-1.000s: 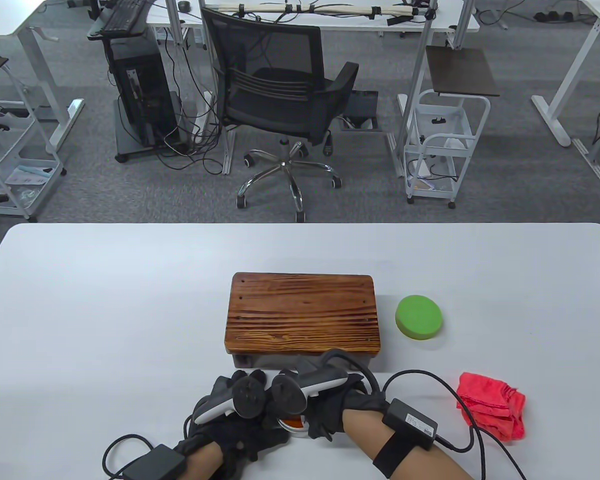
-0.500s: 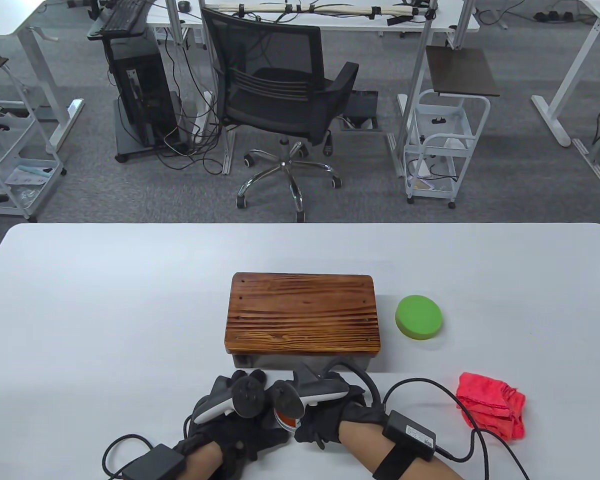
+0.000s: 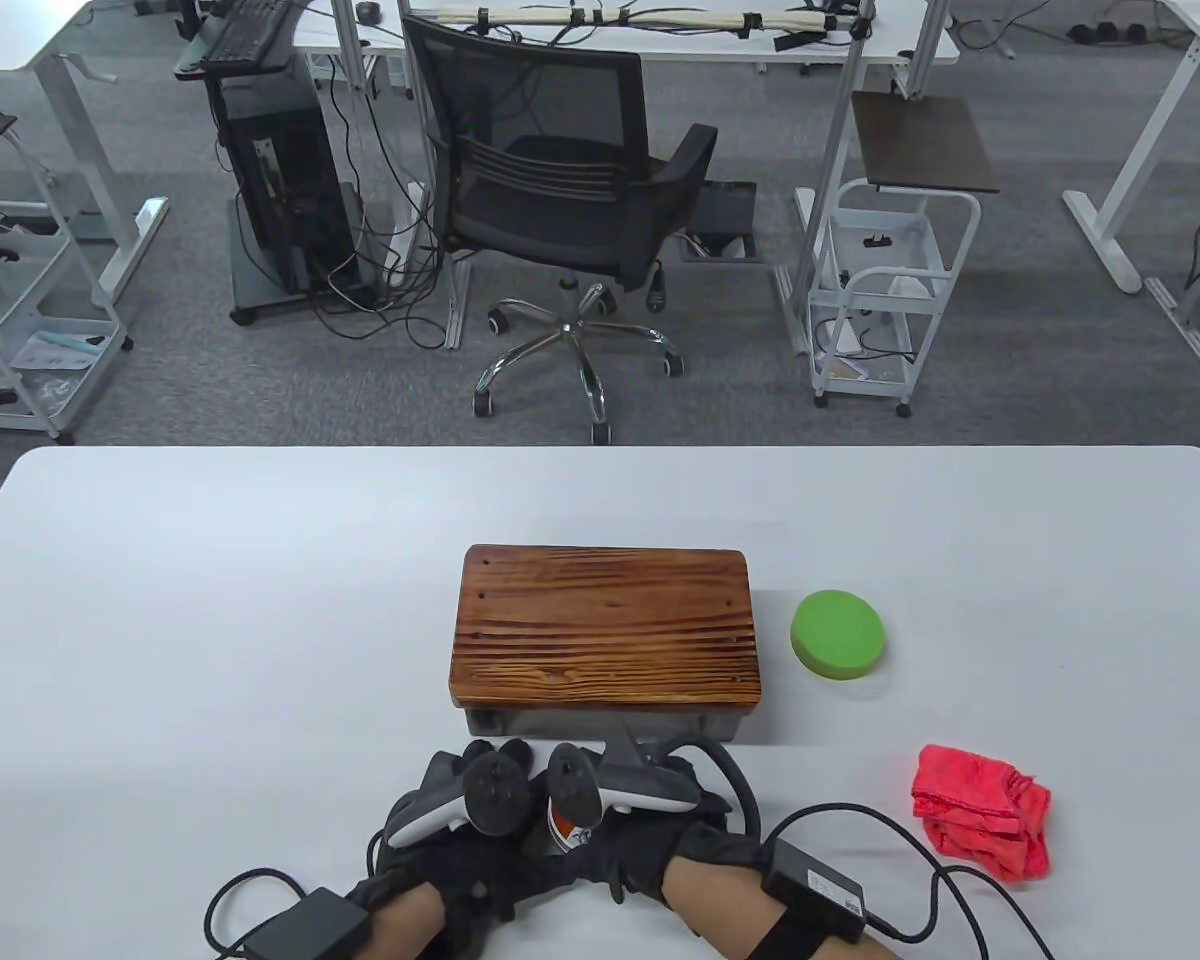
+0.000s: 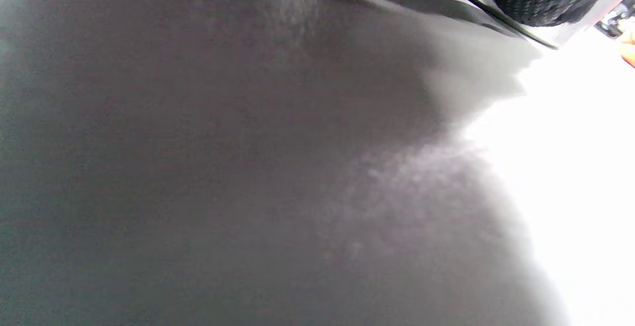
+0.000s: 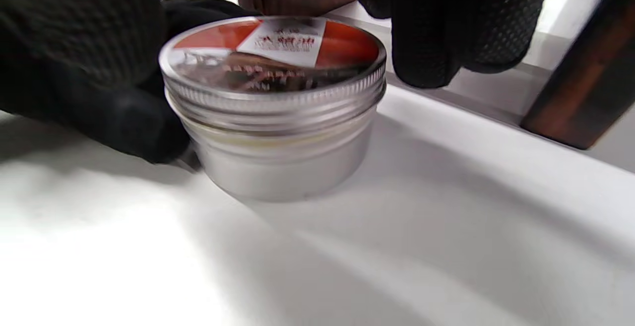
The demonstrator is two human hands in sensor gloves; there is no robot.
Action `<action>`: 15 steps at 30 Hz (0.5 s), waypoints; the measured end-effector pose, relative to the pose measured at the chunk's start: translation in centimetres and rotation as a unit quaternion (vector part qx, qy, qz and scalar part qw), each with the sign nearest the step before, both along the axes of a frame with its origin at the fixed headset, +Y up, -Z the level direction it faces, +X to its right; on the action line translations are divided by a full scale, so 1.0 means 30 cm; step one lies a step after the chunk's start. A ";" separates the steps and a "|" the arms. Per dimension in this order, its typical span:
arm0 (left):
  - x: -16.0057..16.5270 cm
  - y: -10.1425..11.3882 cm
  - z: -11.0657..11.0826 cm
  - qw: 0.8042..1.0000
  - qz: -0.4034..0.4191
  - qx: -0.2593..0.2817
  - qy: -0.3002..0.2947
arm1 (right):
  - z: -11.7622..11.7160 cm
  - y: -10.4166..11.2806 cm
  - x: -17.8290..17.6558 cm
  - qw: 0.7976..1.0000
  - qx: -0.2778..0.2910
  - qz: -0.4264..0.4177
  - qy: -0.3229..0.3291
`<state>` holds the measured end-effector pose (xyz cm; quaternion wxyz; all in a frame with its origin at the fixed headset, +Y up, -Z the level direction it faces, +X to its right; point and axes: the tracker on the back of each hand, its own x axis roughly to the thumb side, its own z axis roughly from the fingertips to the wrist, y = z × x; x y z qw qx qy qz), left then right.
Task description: Dip and apply wood wax on stool
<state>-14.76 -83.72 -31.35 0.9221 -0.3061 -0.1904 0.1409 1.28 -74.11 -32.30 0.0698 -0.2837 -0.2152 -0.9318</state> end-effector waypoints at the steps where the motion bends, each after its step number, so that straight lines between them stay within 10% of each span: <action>1: 0.000 0.000 0.000 1.000 0.000 0.000 0.000 | -0.011 0.005 -0.002 0.999 -0.018 -0.002 0.036; 5: 0.000 0.000 -0.001 1.000 0.000 0.000 0.000 | -0.036 0.006 -0.027 0.988 -0.023 0.034 0.150; 15: -0.001 -0.001 -0.003 1.000 0.001 -0.001 0.000 | -0.046 -0.010 -0.088 0.982 -0.038 0.067 0.174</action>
